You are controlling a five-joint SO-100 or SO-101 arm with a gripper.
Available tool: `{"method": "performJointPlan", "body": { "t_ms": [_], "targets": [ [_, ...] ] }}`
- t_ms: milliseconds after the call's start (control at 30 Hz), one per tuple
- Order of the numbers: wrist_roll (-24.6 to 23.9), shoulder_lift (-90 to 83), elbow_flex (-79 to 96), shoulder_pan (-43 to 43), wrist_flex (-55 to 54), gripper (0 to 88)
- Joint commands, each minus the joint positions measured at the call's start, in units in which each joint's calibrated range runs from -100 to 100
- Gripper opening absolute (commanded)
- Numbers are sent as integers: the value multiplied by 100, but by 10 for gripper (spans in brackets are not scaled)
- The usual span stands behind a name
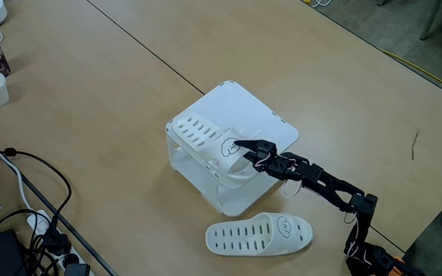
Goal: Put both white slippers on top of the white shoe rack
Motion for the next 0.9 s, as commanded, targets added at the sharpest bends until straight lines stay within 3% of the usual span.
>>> {"method": "performJointPlan", "body": {
  "t_ms": [0,867],
  "targets": [
    [42,-104,-621,67,-77,8],
    [42,275,-648,256,-95,8]
  ]
}}
